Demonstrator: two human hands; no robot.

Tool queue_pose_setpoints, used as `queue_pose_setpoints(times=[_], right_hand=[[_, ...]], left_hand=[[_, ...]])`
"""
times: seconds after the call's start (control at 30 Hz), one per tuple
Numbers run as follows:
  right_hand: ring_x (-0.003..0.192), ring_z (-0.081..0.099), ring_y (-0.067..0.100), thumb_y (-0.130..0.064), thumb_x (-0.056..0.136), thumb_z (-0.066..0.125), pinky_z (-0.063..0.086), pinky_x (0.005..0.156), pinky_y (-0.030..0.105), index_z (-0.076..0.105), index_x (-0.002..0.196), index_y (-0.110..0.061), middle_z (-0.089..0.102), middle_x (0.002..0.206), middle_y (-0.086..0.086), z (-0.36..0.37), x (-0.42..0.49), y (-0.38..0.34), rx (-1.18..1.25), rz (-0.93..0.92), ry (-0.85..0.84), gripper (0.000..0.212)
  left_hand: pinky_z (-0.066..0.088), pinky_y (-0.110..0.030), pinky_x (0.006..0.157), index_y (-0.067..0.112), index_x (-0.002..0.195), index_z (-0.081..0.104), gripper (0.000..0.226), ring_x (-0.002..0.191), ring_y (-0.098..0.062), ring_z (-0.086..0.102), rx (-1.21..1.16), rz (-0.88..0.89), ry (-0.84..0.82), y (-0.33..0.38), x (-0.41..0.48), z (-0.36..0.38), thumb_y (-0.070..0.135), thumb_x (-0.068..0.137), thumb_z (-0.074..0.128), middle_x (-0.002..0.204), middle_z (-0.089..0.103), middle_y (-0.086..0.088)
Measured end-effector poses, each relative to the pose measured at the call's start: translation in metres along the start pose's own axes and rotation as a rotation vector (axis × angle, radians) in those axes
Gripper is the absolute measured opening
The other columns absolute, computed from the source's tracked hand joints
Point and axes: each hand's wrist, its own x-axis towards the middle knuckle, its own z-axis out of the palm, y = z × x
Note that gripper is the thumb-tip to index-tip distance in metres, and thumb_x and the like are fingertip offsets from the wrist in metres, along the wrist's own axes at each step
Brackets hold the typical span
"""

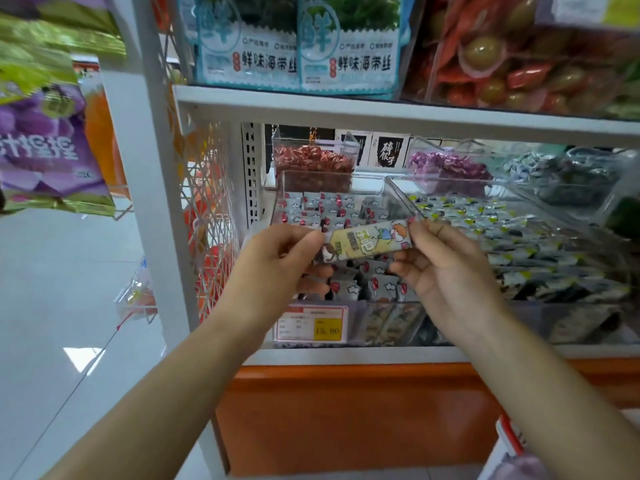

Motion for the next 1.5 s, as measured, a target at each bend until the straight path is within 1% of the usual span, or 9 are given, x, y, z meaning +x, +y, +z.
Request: queue_pose_setpoints(times=[0.23,0.43,0.7,0.9,1.0,1.17,1.23,1.37,1.5], right_hand=[[0.057,0.064,0.012,-0.019,0.07,0.063,0.052,0.05,0.02,0.07,0.073,-0.009,0.068,0.066,0.005,0.003,-0.009,0.004,-0.004,0.057,-0.11,0.012],[0.046,0.054,0.008,-0.011,0.084,0.059,0.044,0.04,0.018,0.068,0.071,-0.011,0.058,0.054,0.0,0.001,-0.007,0.002,0.025,0.138,-0.024,0.015],[0.038,0.049,0.006,-0.009,0.069,0.058,0.041,0.035,0.013,0.058,0.078,-0.004,0.048,0.051,0.001,0.002,-0.003,-0.002,0.497,0.419,-0.008,0.01],[0.038,0.054,0.007,-0.005,0.066,0.059,0.043,0.035,0.014,0.063,0.057,0.002,0.054,0.049,0.004,0.004,-0.004,-0.004,0.589,0.435,0.018,0.012],[0.038,0.057,0.007,-0.007,0.065,0.06,0.044,0.035,0.013,0.062,0.055,0.002,0.057,0.048,0.005,0.005,-0.005,-0.006,0.581,0.447,0.01,0.014],[0.038,0.059,0.007,0.0,0.049,0.069,0.045,0.036,0.014,0.062,0.054,0.004,0.059,0.048,0.006,0.006,-0.006,-0.007,0.611,0.419,-0.005,0.01],[0.038,0.059,0.007,0.0,0.044,0.07,0.045,0.036,0.014,0.062,0.055,0.004,0.059,0.048,0.006,0.006,-0.007,-0.007,0.602,0.407,-0.005,0.015],[0.038,0.056,0.006,-0.01,0.074,0.061,0.044,0.035,0.015,0.057,0.07,-0.003,0.058,0.048,0.002,0.003,-0.007,-0.006,0.405,0.38,0.008,0.009],[0.048,0.062,0.012,-0.013,0.091,0.055,0.047,0.04,0.019,0.061,0.085,-0.009,0.062,0.058,0.003,-0.004,-0.006,-0.002,0.004,0.179,-0.011,0.009]], left_hand=[[0.053,-0.017,0.055,0.007,0.096,0.064,0.024,0.065,-0.018,0.07,-0.09,-0.088,0.125,-0.003,0.002,-0.001,0.015,0.099,0.042,0.075,0.071,-0.009],[0.05,-0.016,0.049,0.003,0.082,0.06,0.021,0.049,-0.008,0.059,-0.168,-0.102,0.165,0.0,0.0,-0.001,0.016,0.094,0.051,0.057,0.061,-0.001],[0.043,-0.011,0.039,0.006,0.079,0.058,0.009,0.043,-0.005,0.053,-0.667,-0.393,0.065,0.006,0.002,-0.001,0.009,0.087,0.055,0.054,0.056,-0.002],[0.045,-0.011,0.04,-0.001,0.1,0.056,0.035,0.043,-0.007,0.055,-0.916,-0.484,0.022,0.009,0.001,0.001,0.002,0.065,0.056,0.056,0.057,-0.006],[0.044,-0.012,0.038,-0.004,0.091,0.057,0.025,0.041,-0.008,0.054,-0.995,-0.53,0.016,0.011,0.002,-0.001,-0.002,0.066,0.053,0.053,0.056,-0.007],[0.041,-0.012,0.035,-0.007,0.058,0.059,0.013,0.037,-0.008,0.05,-1.004,-0.562,0.007,0.015,0.002,-0.001,-0.003,0.067,0.051,0.05,0.052,-0.006],[0.041,-0.012,0.035,-0.004,0.069,0.056,0.006,0.038,-0.008,0.05,-1.019,-0.549,0.008,0.016,0.001,-0.001,-0.003,0.067,0.051,0.05,0.052,-0.005],[0.042,-0.011,0.037,-0.002,0.08,0.055,0.01,0.04,-0.006,0.052,-0.931,-0.488,-0.006,0.014,0.001,0.0,0.0,0.07,0.054,0.051,0.054,-0.005],[0.047,-0.014,0.045,0.004,0.109,0.059,0.021,0.05,-0.008,0.058,-0.442,-0.202,0.022,0.009,0.002,-0.004,0.005,0.09,0.051,0.058,0.061,-0.003]])
